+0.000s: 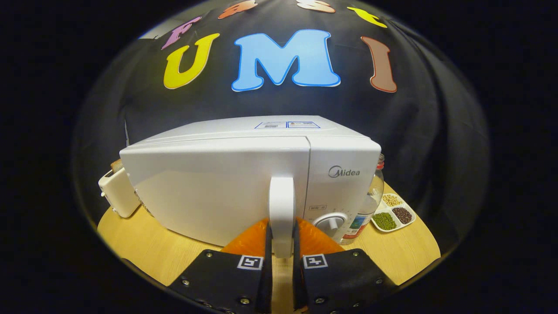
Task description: Open the microwave, put the food inside, and close the microwave door.
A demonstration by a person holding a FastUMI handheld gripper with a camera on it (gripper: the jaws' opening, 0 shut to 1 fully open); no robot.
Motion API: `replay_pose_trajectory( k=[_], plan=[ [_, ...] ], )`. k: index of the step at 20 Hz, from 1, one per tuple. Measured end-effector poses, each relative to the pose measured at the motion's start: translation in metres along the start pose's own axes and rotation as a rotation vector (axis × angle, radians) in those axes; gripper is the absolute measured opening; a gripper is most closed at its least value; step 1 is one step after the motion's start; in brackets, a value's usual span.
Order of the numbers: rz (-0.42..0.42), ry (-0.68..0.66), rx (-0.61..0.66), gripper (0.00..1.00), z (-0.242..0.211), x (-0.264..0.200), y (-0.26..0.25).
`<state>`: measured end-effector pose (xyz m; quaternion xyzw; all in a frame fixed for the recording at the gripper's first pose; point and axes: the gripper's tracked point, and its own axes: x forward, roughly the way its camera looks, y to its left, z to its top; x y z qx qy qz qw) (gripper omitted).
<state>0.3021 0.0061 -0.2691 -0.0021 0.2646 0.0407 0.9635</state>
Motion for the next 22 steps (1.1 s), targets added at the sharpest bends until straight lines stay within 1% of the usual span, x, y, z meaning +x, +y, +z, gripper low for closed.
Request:
replay_pose_trajectory(
  k=[2,3,4,5,8,10,14,18,22],
  plan=[
    [0.023,-0.001,-0.012,0.11,0.001,-0.001,0.000],
    [0.028,-0.001,-0.006,0.11,0.000,-0.005,0.003],
    [0.025,-0.002,-0.022,0.04,0.001,-0.002,0.000],
    [0.019,0.001,-0.033,0.04,0.001,-0.002,0.000],
    [0.017,0.021,-0.011,0.04,-0.004,-0.010,0.003],
    [0.026,-0.001,-0.067,0.04,-0.010,-0.026,0.007],
    [0.047,0.058,-0.023,0.04,-0.021,-0.047,0.016],
    [0.069,0.089,-0.042,0.04,-0.036,-0.078,0.032],
    [0.095,0.095,-0.028,0.04,-0.050,-0.110,0.057]
  ],
)
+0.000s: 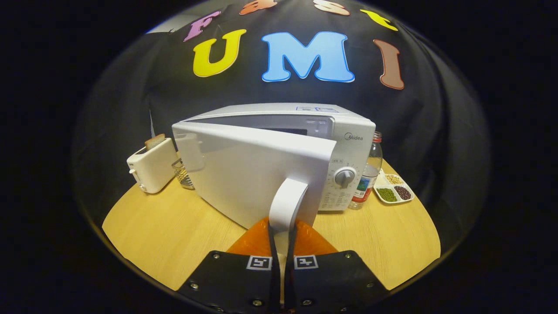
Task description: Open the microwave, put the food inside, and close the microwave door.
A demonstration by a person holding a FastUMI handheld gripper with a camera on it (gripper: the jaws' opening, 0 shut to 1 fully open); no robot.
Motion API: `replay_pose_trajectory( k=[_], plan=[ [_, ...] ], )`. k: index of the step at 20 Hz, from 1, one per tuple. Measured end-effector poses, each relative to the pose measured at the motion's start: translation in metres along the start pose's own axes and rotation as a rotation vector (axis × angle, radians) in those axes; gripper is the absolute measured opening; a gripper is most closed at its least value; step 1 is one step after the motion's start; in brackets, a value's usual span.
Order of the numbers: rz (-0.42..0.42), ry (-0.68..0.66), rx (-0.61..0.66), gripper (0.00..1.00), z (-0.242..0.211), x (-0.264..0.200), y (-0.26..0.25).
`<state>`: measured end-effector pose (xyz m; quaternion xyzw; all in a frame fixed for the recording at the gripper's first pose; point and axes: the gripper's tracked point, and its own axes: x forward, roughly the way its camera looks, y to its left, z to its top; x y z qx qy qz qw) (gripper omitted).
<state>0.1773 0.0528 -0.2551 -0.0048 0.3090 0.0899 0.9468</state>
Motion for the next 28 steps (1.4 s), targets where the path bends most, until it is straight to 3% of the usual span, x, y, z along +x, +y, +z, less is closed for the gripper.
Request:
replay_pose_trajectory(
  k=[9,18,25,28],
  plan=[
    [-0.002,-0.008,0.021,0.05,-0.029,-0.046,0.065],
    [0.014,-0.021,0.064,0.15,-0.048,-0.069,0.128],
    [0.131,-0.013,0.060,0.17,-0.063,-0.090,0.191],
    [0.260,0.008,0.073,0.18,-0.075,-0.108,0.220]
  ],
)
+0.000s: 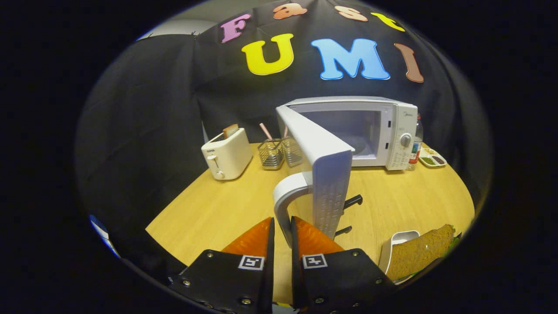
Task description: Open the microwave, put the food inside, and close the microwave door.
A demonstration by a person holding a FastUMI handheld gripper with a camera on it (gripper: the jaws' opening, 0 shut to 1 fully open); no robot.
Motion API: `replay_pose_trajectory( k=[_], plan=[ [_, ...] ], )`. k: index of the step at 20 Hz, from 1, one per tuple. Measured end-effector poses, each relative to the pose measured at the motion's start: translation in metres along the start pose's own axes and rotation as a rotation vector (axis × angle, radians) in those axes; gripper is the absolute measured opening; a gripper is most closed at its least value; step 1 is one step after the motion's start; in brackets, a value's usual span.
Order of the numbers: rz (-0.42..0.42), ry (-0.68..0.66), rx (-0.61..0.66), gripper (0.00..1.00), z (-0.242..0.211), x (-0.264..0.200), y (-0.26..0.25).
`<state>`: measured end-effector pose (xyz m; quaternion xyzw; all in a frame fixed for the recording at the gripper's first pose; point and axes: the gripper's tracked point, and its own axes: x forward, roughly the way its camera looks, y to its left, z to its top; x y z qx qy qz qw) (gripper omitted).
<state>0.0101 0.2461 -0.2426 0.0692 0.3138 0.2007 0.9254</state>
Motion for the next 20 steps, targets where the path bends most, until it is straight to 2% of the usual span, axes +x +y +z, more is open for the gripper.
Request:
replay_pose_trajectory(
  k=[2,5,6,9,10,12,14,20],
  plan=[
    [0.087,0.019,0.035,0.20,-0.004,-0.013,0.018],
    [0.167,-0.004,0.050,0.26,0.001,-0.044,0.026],
    [0.180,-0.008,0.046,0.35,0.001,-0.054,0.024],
    [0.212,-0.032,0.036,0.48,0.006,-0.087,0.011],
    [0.208,-0.040,0.039,0.69,0.007,-0.099,0.001],
    [0.202,-0.049,0.057,0.86,0.011,-0.114,-0.018],
    [0.191,-0.044,0.092,0.96,0.013,-0.128,-0.042],
    [0.107,-0.035,0.221,0.96,0.022,-0.148,-0.130]
  ],
)
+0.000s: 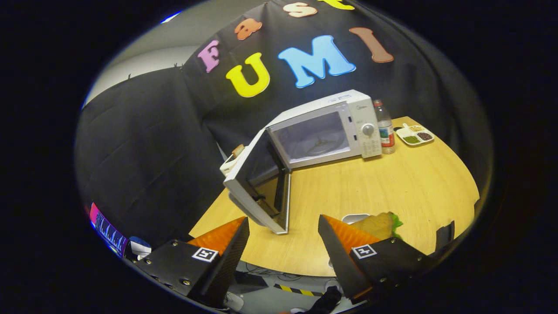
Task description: Open the microwave, put the food inside, and close the microwave door.
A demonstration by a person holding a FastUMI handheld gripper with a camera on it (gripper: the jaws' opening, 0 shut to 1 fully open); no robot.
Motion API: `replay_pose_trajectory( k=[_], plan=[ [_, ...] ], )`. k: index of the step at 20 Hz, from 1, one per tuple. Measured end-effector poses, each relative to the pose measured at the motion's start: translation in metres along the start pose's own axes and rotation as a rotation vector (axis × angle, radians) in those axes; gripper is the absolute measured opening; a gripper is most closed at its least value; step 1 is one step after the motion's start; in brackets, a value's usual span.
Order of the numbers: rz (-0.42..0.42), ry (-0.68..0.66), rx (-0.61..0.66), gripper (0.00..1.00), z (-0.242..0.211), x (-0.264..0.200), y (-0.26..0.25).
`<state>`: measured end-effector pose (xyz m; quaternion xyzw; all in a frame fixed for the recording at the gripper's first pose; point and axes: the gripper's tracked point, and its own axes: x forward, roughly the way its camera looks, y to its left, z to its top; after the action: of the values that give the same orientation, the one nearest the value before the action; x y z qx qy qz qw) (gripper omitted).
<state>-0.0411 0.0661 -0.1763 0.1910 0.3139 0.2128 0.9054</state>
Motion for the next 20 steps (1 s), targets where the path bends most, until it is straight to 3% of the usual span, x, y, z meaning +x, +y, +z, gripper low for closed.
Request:
replay_pose_trajectory(
  k=[6,16,18,20],
  plan=[
    [-0.086,0.028,0.141,0.96,0.015,-0.002,-0.079],
    [-0.148,0.258,0.346,0.95,-0.050,0.012,-0.144],
    [-0.118,0.277,0.397,0.81,-0.056,0.016,-0.142],
    [-0.112,0.295,0.427,0.81,-0.061,0.017,-0.143]
  ],
)
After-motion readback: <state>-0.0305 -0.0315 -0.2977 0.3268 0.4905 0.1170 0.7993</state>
